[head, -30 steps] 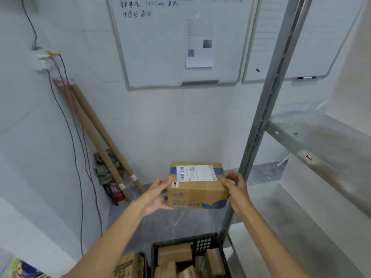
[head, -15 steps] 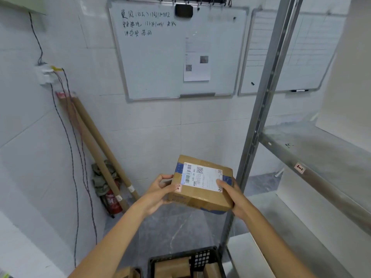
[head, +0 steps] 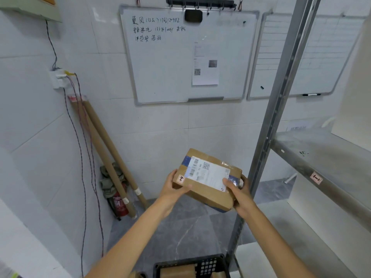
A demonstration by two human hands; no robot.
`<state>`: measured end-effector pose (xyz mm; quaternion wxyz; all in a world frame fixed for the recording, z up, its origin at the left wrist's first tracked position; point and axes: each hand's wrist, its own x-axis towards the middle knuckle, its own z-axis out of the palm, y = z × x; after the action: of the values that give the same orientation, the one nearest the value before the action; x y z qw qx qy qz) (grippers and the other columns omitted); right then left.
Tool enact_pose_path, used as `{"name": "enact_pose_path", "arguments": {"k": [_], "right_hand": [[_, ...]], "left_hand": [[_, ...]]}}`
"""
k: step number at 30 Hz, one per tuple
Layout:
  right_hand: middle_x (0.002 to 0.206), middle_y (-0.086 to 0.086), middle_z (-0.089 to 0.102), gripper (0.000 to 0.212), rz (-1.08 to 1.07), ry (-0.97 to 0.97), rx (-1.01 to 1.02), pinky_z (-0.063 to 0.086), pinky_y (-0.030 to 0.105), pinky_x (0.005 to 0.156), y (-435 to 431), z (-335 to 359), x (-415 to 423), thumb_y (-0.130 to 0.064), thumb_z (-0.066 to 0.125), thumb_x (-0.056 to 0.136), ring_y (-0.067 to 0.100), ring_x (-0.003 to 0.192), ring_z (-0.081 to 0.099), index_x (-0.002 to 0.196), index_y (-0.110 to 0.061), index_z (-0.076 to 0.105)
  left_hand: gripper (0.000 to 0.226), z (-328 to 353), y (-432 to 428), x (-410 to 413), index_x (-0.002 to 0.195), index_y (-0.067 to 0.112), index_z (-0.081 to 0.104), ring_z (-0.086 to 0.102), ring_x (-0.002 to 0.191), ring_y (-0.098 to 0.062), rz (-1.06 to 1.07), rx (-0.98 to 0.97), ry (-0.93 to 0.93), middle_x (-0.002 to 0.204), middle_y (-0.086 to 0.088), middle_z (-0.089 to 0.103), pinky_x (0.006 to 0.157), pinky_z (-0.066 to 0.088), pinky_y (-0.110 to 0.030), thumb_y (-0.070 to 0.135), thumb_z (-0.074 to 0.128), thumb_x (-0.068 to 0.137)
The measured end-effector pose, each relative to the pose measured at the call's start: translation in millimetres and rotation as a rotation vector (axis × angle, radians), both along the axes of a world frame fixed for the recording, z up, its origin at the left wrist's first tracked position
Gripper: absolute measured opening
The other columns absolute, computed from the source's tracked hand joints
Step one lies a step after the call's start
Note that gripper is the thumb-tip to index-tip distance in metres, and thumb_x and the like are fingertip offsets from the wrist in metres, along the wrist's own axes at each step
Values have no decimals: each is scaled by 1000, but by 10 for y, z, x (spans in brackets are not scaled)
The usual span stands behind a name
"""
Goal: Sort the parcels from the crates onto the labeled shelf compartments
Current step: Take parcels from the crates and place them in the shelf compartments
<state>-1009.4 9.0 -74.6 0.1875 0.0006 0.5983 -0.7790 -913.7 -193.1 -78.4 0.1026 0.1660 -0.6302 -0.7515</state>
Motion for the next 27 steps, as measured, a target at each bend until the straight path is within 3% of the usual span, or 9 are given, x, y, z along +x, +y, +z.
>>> {"name": "enact_pose_path", "arguments": {"k": [3, 6, 9, 12, 14, 17, 19, 23, 27], "right_hand": [[117, 1, 51, 74, 0, 47, -4, 55, 42, 71, -151, 5, 70, -6, 72, 79, 18, 97, 58, 130, -31, 25], [118, 3, 53, 73, 6, 18, -80, 57, 43, 71, -326, -11, 157, -10, 73, 79, 21, 104, 60, 124, -34, 21], [124, 6, 51, 70, -40, 59, -69, 56, 40, 82, -394, 2, 130, -15, 75, 79, 20, 106, 60, 122, -30, 22], [137, 2, 42, 62, -41, 279, 218, 52, 34, 92, -306, 38, -28, -30, 77, 76, 18, 117, 52, 120, -36, 34], [139, -6, 44, 55, 63, 378, 262, 49, 42, 99, -211, 108, -110, -36, 74, 79, 17, 125, 48, 119, -46, 39], [130, -11, 54, 47, 186, 387, 143, 55, 33, 89, -159, 245, -111, -30, 67, 85, 13, 118, 57, 122, -46, 42], [131, -13, 53, 50, 190, 406, 105, 55, 34, 91, -153, 280, -102, -28, 65, 87, 12, 119, 55, 128, -41, 40], [132, -14, 50, 50, 149, 407, 98, 51, 39, 97, -109, 350, -48, -22, 63, 88, 7, 123, 49, 130, -35, 39], [132, -11, 51, 47, 51, 477, 96, 52, 30, 94, -51, 510, 70, -15, 62, 89, 3, 121, 51, 126, -34, 41]], "left_hand": [[96, -14, 131, -155, 143, 27, 19, 53, 118, -22, 264, 274, 5, 134, -7, 52, 105, 40, -47, 8, 80, 71], [83, 29, 377, -212, 132, 27, 28, 57, 114, -27, 172, 426, -49, 126, -3, 57, 91, 47, -60, 22, 81, 69], [67, 80, 531, -213, 127, 32, 34, 62, 106, -18, 123, 301, 15, 120, 6, 61, 75, 56, -42, 24, 75, 76], [48, 175, 439, -246, 124, 34, 41, 64, 101, -8, 142, 160, 101, 117, 11, 63, 67, 54, -26, 25, 67, 85], [37, 243, 361, -285, 121, 38, 45, 63, 103, -7, 92, 98, 132, 118, 12, 63, 74, 54, -25, 26, 60, 90], [30, 306, 318, -363, 120, 38, 46, 61, 106, -9, 62, 52, 157, 117, 13, 62, 85, 53, -30, 28, 53, 93], [37, 323, 280, -420, 130, 32, 43, 61, 108, -11, 62, 18, 159, 122, 8, 61, 89, 53, -34, 28, 50, 94], [44, 359, 209, -492, 139, 21, 37, 58, 107, -9, 70, -68, 170, 129, 2, 56, 81, 50, -24, 20, 48, 97], [48, 462, 174, -579, 140, 17, 36, 53, 120, -20, -17, -75, 188, 132, -3, 55, 99, 46, -41, 16, 52, 95]]}}
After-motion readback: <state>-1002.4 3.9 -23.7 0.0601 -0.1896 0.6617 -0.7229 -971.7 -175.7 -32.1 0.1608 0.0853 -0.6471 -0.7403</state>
